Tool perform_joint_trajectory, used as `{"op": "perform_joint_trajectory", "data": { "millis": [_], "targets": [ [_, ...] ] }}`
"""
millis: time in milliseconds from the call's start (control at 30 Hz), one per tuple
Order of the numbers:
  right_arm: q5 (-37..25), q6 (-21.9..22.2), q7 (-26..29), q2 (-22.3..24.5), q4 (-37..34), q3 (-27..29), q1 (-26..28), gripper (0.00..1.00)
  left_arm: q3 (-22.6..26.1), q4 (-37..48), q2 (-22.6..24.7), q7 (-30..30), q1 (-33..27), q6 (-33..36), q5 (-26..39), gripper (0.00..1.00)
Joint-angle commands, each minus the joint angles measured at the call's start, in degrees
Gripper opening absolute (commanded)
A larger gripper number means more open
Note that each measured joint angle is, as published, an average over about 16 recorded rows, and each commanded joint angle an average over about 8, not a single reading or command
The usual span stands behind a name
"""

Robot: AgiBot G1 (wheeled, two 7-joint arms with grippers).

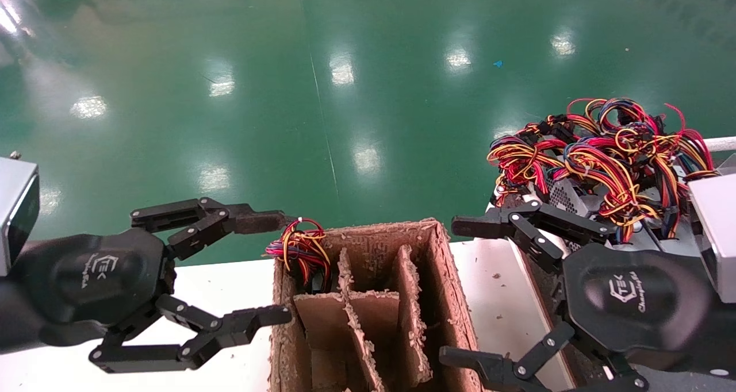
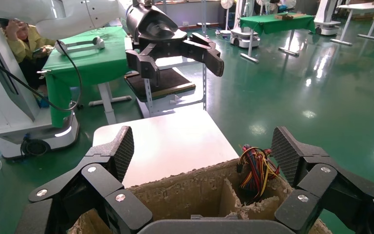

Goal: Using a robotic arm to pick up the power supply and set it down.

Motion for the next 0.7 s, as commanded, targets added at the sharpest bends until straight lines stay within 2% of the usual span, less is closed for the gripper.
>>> {"op": "perform_joint_trajectory", "data": {
  "millis": [33,700],
  "targets": [
    [0.0,0.0,0.0,0.0,0.0,0.0,0.0,1.0,0.0,0.0,0.0,0.0,0.0,0.0,0.0,0.0],
    [0.0,0.0,0.0,0.0,0.0,0.0,0.0,1.0,0.0,0.0,0.0,0.0,0.0,0.0,0.0,0.0]
  ]
}}
